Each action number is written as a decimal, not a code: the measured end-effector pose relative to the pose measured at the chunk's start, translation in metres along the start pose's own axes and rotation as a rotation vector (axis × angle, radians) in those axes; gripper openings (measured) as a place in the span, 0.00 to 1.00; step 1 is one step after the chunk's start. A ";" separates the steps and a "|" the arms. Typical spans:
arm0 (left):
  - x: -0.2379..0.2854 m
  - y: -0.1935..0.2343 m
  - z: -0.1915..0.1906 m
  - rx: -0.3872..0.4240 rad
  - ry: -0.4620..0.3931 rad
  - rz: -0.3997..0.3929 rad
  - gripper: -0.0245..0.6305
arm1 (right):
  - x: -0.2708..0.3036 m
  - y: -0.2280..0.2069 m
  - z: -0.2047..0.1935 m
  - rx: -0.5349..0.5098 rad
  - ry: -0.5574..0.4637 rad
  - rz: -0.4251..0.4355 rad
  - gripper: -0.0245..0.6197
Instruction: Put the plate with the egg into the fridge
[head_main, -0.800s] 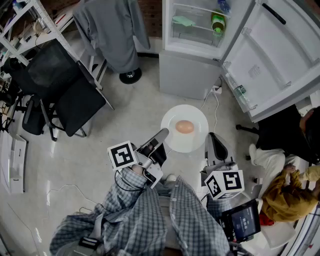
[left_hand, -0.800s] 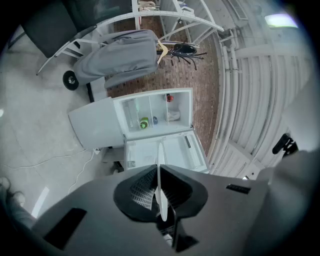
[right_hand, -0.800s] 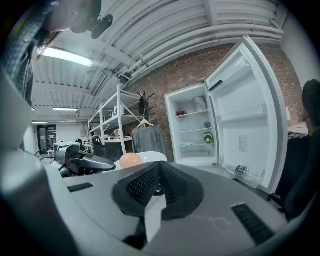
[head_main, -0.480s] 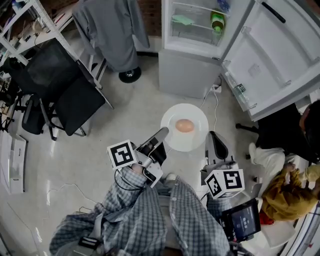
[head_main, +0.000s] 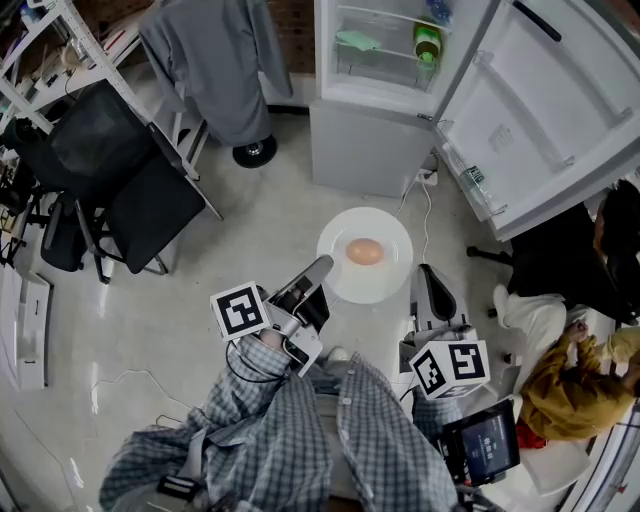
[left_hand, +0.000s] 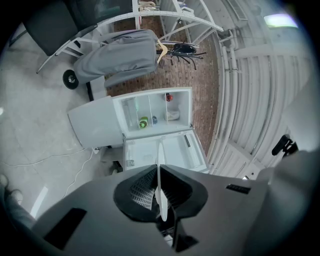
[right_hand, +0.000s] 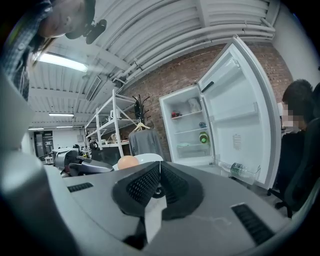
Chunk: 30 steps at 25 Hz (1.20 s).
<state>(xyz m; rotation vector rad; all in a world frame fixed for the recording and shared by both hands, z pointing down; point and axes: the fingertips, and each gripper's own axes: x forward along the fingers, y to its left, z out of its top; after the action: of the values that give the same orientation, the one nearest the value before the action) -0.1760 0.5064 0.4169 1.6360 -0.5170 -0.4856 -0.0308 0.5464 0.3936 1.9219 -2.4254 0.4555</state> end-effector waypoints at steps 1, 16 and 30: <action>0.001 -0.001 -0.001 0.000 -0.003 -0.001 0.07 | -0.001 -0.001 0.001 -0.001 -0.002 0.002 0.05; 0.014 -0.003 -0.033 -0.014 -0.052 -0.014 0.07 | -0.028 -0.034 0.001 -0.007 -0.001 0.014 0.05; 0.042 0.017 0.002 -0.026 -0.060 0.022 0.07 | 0.014 -0.050 0.004 -0.004 0.015 0.018 0.05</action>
<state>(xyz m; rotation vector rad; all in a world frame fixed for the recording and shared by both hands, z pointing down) -0.1444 0.4778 0.4331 1.5933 -0.5707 -0.5235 0.0144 0.5223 0.4029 1.8894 -2.4352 0.4633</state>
